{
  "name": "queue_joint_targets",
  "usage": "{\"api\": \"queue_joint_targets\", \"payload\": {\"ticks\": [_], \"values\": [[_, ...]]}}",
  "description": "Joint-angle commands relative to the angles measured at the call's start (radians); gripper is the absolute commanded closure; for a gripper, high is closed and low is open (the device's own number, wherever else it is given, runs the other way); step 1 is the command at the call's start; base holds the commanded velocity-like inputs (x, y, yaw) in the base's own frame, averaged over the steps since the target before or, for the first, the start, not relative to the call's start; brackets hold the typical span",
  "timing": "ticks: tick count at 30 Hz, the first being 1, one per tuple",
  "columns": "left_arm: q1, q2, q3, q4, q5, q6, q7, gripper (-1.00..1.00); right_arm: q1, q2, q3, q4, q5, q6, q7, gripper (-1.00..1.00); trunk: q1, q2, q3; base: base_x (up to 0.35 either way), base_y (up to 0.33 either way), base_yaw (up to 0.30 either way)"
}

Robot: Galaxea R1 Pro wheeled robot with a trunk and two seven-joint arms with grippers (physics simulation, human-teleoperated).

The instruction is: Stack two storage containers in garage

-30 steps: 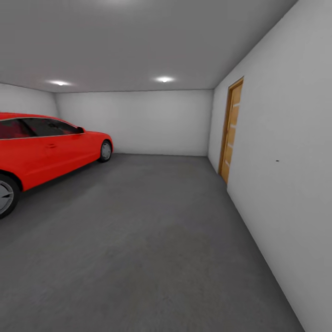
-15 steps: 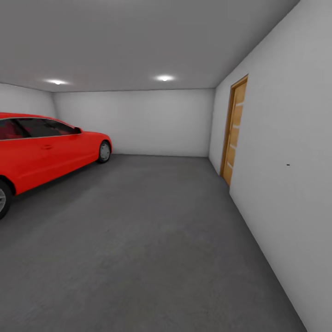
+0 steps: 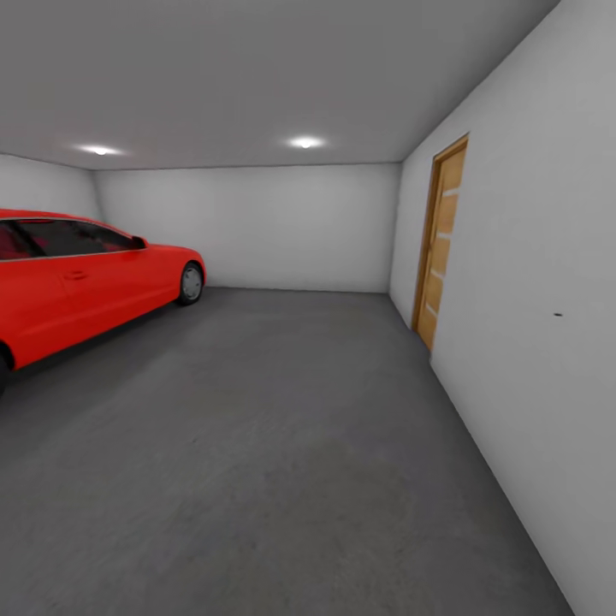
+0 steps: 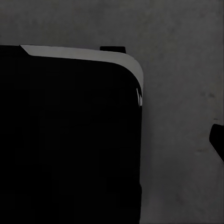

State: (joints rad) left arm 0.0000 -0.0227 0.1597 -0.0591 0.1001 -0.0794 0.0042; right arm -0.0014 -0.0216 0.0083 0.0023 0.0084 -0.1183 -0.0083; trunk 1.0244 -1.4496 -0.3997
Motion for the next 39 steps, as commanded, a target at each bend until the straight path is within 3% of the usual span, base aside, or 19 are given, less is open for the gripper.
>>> {"api": "queue_joint_targets", "payload": {"ticks": [1,39], "values": [[0.000,0.000,0.000,-0.001,0.010,-0.002,0.000,-1.00,0.000,0.000,0.001,0.000,0.001,-0.004,-0.001,-1.00,0.001,0.000,-0.001,0.324,0.000,0.000],[0.000,0.000,0.001,0.000,0.010,-0.006,0.000,-1.00,0.000,-0.001,0.001,0.000,0.003,-0.008,-0.001,-1.00,0.001,0.000,-0.009,0.324,0.000,-0.030]]}}
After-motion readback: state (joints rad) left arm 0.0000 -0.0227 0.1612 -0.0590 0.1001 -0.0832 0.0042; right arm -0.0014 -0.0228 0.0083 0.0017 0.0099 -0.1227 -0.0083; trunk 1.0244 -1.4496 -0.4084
